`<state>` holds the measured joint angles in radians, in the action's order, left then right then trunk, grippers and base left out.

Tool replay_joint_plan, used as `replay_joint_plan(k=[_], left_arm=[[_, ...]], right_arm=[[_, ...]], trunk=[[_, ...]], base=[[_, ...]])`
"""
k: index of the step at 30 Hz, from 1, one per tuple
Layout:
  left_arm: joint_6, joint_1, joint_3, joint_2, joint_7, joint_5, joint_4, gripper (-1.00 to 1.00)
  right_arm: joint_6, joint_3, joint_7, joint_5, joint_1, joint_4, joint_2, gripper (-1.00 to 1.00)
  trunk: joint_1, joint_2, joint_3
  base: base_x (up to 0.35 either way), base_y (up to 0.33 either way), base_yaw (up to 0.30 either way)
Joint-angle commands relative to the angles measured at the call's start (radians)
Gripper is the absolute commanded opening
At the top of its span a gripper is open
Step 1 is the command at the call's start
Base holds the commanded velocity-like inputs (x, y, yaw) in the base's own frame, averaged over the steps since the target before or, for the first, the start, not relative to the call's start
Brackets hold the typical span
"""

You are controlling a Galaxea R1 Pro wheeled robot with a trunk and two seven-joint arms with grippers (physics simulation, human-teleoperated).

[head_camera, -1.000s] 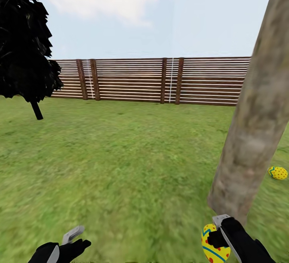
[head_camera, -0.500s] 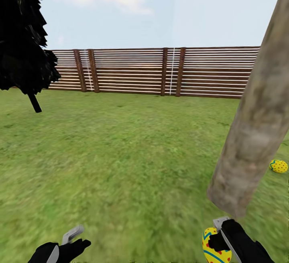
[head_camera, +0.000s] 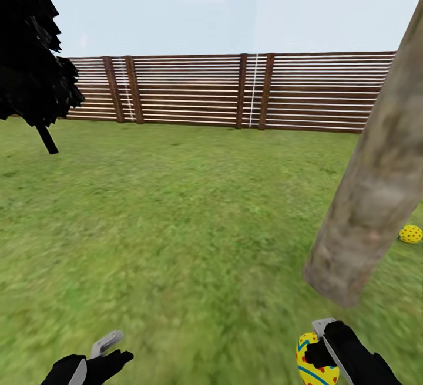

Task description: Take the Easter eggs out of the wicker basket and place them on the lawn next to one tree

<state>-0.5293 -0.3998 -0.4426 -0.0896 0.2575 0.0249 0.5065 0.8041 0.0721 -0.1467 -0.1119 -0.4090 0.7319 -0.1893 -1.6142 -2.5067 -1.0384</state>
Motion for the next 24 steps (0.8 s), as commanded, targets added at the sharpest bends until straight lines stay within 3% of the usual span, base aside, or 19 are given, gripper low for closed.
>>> replay_joint_plan(k=[1,7,13,24], left_arm=[[-0.008,0.0,-0.005,0.001,0.003,0.003,0.001,1.0],[-0.007,-0.001,-0.005,0.001,0.004,0.002,0.001,1.0],[-0.007,0.0,-0.006,0.0,0.008,0.003,0.001,1.0],[-0.006,-0.001,-0.006,0.001,0.007,0.004,0.001,1.0]], right_arm=[[0.004,0.003,-0.008,-0.011,-0.001,0.001,0.0,-1.0],[0.004,0.003,-0.008,-0.011,0.0,0.001,-0.001,-1.0],[0.004,0.003,-0.008,-0.011,0.0,0.001,0.0,-1.0],[0.004,0.003,-0.008,-0.011,0.0,0.0,0.001,-1.0]], trunk=[[0.0,-0.001,-0.005],[-0.003,-0.002,-0.028],[-0.003,-0.002,-0.028],[-0.003,-0.002,-0.028]], base=[[0.0,0.0,0.0],[0.024,0.0,0.0],[0.289,0.0,0.0],[0.098,0.0,0.0]])
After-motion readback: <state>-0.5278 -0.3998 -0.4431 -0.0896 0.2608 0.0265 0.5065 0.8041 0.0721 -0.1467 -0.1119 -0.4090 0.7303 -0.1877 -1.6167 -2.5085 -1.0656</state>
